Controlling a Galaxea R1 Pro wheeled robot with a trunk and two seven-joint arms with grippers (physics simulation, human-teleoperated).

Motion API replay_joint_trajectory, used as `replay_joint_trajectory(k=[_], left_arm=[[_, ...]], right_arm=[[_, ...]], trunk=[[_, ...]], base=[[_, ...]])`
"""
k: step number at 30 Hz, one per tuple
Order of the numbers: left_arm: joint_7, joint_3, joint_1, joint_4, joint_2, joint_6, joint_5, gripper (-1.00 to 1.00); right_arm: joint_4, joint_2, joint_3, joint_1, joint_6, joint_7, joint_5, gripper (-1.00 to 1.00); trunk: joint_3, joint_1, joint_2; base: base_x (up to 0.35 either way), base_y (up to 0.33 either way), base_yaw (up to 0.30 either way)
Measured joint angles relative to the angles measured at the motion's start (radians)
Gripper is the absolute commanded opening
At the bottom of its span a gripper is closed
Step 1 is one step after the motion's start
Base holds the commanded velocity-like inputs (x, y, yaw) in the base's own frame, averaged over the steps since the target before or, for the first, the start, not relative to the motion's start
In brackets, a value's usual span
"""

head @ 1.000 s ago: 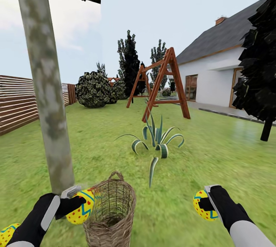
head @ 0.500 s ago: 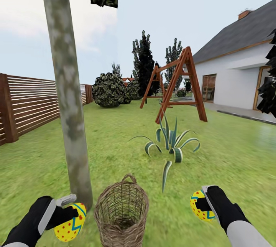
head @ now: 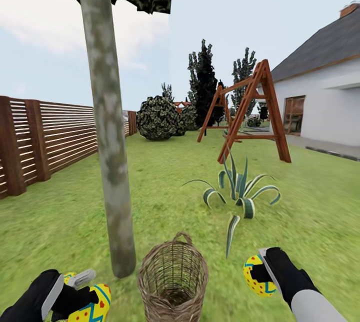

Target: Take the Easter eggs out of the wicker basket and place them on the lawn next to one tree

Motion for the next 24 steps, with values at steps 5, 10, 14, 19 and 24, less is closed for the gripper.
replay_joint_trajectory(k=[5,10,14,19,24], left_arm=[[-0.001,0.007,0.0,-0.014,0.008,-0.001,0.003,-1.0],[0.004,0.006,0.0,-0.025,0.008,-0.002,0.002,-1.0],[0.006,0.006,0.0,-0.036,0.007,-0.002,0.002,-1.0],[0.008,0.007,0.0,-0.04,0.016,-0.007,-0.001,-1.0],[0.006,0.006,0.0,-0.04,0.012,-0.009,0.0,-1.0]], right_arm=[[0.037,0.015,0.002,0.0,-0.012,-0.003,0.002,-1.0],[0.094,0.015,0.002,0.0,-0.016,-0.004,-0.001,-1.0],[0.103,0.011,0.001,0.0,-0.018,-0.004,-0.001,-1.0],[0.108,0.011,0.002,0.0,-0.018,-0.004,-0.001,-1.0],[0.108,0.007,0.001,0.0,-0.017,-0.004,-0.002,-1.0]], trunk=[[0.016,-0.019,0.035],[0.031,-0.038,0.07],[0.044,-0.054,0.098],[0.06,-0.073,0.133],[0.063,-0.077,0.14]], base=[[0.0,0.0,0.165],[0.0,0.0,0.244],[0.0,0.0,0.247],[0.0,0.0,0.231],[-0.002,0.003,0.026]])
